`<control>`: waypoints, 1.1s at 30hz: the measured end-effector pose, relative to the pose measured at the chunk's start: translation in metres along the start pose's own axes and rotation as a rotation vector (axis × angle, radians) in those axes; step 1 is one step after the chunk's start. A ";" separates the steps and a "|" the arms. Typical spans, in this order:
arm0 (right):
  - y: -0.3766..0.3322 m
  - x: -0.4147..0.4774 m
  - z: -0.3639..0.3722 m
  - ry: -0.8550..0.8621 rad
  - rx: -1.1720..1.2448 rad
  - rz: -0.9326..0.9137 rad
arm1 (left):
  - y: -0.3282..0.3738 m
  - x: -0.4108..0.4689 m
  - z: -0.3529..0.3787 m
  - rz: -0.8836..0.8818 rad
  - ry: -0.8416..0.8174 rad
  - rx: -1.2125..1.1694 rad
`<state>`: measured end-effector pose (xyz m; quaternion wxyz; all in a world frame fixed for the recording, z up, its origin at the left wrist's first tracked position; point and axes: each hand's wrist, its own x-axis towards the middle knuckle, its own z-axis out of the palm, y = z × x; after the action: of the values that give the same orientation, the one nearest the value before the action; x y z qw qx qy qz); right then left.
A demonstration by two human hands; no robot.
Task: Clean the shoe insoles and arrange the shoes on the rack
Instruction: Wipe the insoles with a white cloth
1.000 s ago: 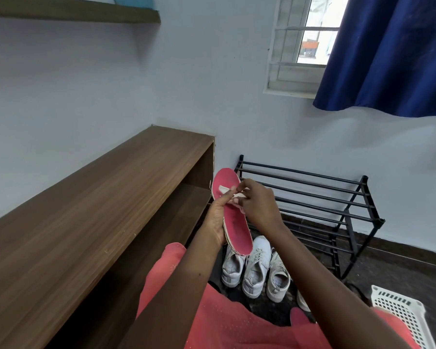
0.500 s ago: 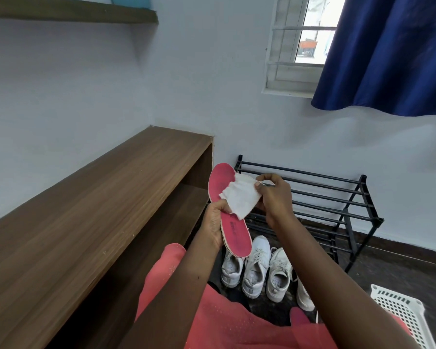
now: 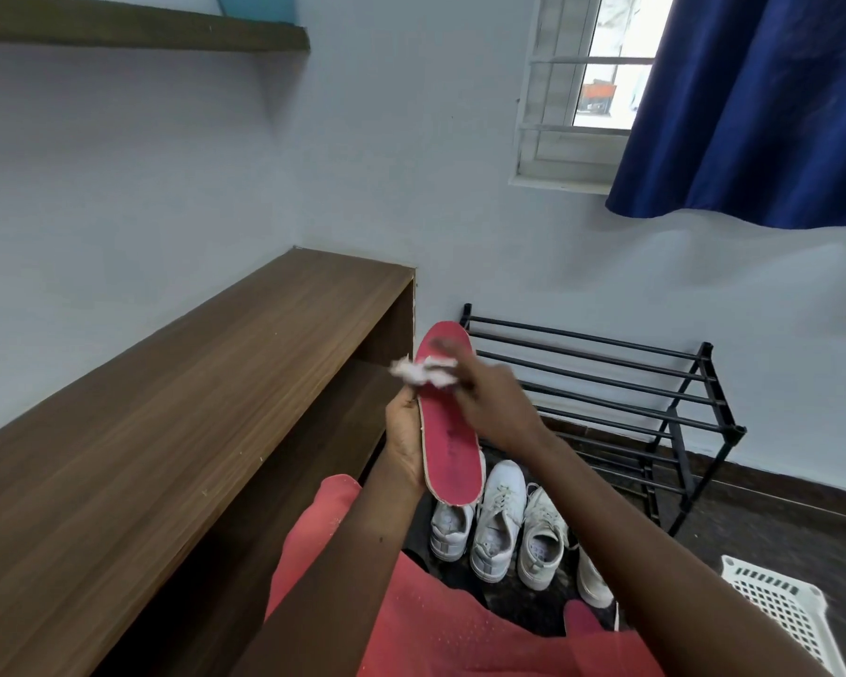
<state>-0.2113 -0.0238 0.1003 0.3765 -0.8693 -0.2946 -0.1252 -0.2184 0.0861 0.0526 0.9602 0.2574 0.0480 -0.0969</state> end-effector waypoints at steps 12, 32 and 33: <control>-0.019 0.000 0.006 -0.060 -0.112 0.198 | 0.008 0.011 -0.006 0.024 0.194 0.223; -0.030 -0.017 0.005 -0.561 -0.370 -0.021 | 0.009 0.009 -0.016 -0.029 0.238 0.012; -0.027 -0.022 0.011 -0.524 -0.387 -0.002 | 0.009 0.012 -0.017 -0.028 0.246 0.011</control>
<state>-0.2454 -0.0102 0.0990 0.1153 -0.9272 -0.3529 0.0488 -0.2055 0.1003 0.0400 0.9442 0.2721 0.1683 -0.0783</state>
